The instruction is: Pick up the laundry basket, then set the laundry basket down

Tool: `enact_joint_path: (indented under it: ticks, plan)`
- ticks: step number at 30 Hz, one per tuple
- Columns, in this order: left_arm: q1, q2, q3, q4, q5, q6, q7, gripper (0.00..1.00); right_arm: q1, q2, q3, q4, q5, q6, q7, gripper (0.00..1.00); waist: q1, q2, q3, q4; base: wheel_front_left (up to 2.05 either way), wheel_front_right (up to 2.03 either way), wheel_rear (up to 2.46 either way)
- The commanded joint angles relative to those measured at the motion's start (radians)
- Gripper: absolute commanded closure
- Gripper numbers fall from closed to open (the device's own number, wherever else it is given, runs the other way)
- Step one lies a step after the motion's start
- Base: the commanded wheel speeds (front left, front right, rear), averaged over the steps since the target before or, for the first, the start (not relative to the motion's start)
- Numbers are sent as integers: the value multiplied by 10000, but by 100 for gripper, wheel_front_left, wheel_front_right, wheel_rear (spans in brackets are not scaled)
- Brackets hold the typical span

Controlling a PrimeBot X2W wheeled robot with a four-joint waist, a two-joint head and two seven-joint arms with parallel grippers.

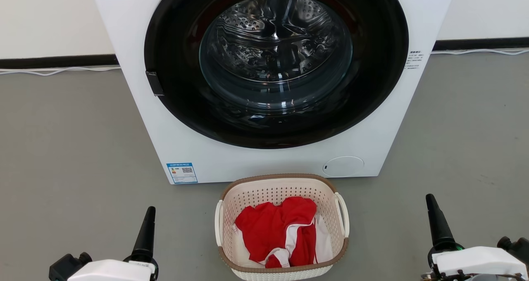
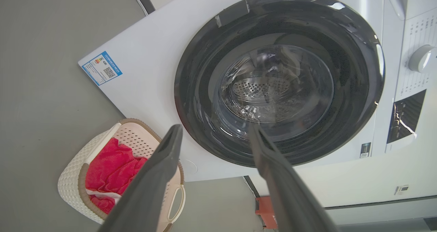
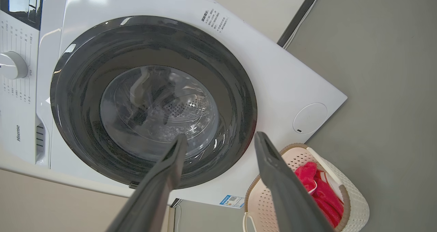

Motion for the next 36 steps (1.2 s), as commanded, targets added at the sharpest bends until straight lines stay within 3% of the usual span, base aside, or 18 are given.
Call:
enact_joint_path:
  ticks: [1,36]
  plan:
    - [-224,73,66,-335,381,42,-110,0,-88,-135,106,-340,-397,34,-149,0,-1,-1,-4,-6,0,0,0]
    - [-38,124,0,-492,4848,275,-1106,0,3,-315,289,-267,-5081,55,-1146,0,-1,-1,-52,-31,0,0,0]
